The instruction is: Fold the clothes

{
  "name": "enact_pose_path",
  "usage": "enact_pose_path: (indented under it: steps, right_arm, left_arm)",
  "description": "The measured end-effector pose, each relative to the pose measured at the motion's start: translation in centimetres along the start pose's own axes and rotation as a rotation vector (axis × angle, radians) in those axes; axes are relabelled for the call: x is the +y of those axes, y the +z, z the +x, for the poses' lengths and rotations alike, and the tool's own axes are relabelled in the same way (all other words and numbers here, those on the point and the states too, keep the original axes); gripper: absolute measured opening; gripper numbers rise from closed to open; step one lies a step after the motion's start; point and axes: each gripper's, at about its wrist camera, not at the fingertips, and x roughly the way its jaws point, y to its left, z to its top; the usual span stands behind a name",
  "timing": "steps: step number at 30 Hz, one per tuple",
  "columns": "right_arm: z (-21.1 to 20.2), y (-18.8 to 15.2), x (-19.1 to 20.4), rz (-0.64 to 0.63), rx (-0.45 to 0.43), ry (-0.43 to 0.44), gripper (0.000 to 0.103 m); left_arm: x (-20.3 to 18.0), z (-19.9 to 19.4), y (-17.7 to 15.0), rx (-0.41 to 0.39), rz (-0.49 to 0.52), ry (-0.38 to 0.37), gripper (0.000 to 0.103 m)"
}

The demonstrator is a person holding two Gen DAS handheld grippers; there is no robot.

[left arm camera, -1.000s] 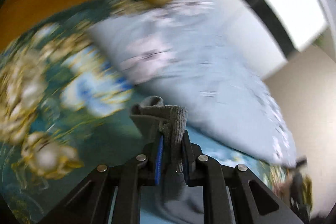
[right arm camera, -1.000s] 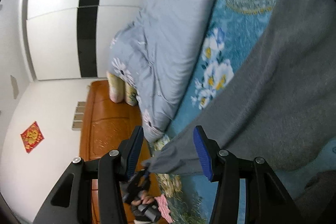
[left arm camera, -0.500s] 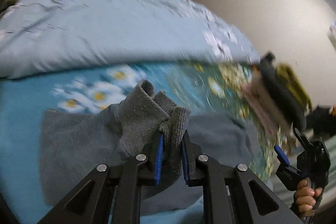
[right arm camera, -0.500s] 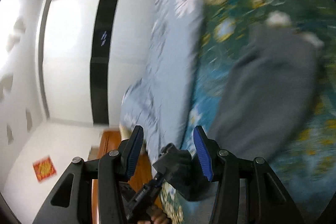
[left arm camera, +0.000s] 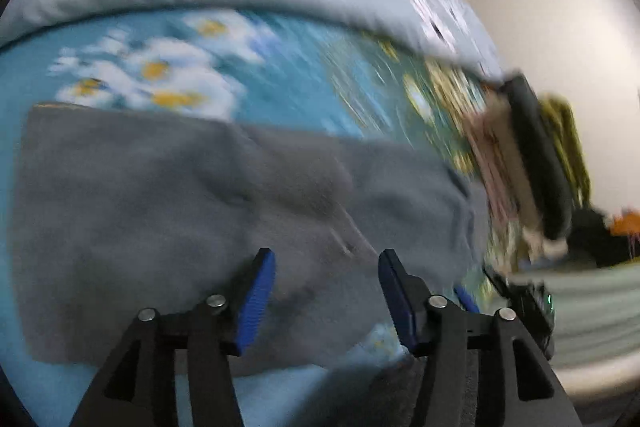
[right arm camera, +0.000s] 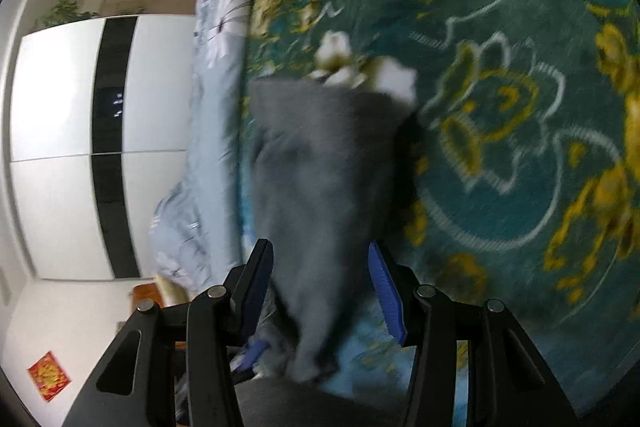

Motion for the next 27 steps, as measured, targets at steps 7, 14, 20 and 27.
enact_pose_path:
  steps: [7,14,20,27]
  right_arm:
    - [1.7,3.4,-1.4,0.069,-0.039,-0.040,0.060]
    - [2.7,4.5,1.1,0.016,-0.037,-0.132,0.028]
    - [0.9,3.1,9.7,-0.235,-0.054,-0.139,0.022]
    - [2.6,-5.0,24.5,-0.655,0.016,-0.168,0.022]
  left_arm:
    - [2.5,3.2,1.4,0.020,-0.225,-0.040,0.059]
    - [-1.1,5.5,2.0,0.111,-0.064,0.077,0.060]
    - [5.2,-1.3,0.1,0.014,-0.231,-0.055,0.062]
    - [12.6,-8.4,-0.6,-0.161,-0.424,-0.136,0.062]
